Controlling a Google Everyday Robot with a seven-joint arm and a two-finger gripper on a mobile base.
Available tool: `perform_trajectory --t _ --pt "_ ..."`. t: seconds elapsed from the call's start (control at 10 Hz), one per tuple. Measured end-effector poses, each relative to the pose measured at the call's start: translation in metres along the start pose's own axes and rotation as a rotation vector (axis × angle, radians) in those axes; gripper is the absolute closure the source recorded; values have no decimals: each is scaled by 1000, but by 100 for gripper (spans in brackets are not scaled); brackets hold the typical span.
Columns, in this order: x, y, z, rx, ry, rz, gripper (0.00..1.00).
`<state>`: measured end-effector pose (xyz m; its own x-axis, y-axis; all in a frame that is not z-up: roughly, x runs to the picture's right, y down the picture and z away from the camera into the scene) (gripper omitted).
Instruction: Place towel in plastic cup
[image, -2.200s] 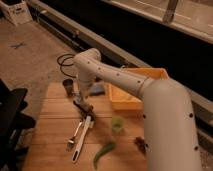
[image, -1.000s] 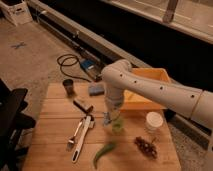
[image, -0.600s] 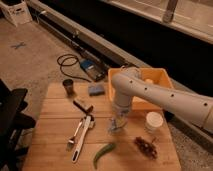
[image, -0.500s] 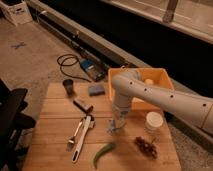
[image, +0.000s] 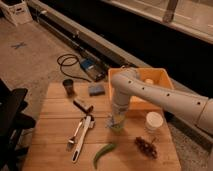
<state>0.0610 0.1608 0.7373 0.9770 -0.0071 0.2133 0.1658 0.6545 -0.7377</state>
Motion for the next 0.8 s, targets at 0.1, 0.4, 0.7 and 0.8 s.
perform_trajectory --t 0.1,0.4,0.7,0.8 --pt "4 -4 -1 13 2 6 20" --pt "17 -7 -1 29 5 28 20" --pt "21 -5 -15 58 23 40 20" --pt "18 -7 -25 76 34 32 20"
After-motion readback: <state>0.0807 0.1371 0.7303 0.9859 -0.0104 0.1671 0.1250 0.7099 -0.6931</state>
